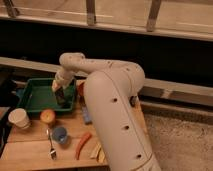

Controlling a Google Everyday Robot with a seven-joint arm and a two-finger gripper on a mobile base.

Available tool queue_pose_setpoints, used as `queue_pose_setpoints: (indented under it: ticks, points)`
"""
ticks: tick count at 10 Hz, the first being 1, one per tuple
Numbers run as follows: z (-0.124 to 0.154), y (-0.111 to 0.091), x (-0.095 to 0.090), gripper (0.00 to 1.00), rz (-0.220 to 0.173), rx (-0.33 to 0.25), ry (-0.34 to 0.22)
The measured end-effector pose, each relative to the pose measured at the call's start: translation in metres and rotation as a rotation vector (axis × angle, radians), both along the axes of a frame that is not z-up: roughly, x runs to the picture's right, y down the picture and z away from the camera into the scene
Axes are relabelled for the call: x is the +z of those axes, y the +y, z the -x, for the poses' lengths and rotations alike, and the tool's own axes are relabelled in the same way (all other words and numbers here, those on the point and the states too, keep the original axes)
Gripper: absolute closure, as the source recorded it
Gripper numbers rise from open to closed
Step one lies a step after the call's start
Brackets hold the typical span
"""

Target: Wipe tray with eraser

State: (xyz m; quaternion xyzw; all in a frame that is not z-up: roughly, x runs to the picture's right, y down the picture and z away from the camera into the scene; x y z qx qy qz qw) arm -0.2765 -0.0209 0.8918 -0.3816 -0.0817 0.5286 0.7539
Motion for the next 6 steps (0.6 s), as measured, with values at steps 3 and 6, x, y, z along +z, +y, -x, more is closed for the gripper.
queue_pose_setpoints:
  ticks: [3, 6]
  points:
    - [0.037, -0.013, 0.009, 0.94, -0.027, 0.008, -0.048]
    - [0.070, -0.020, 0.010, 0.94, -0.053, -0.013, -0.102]
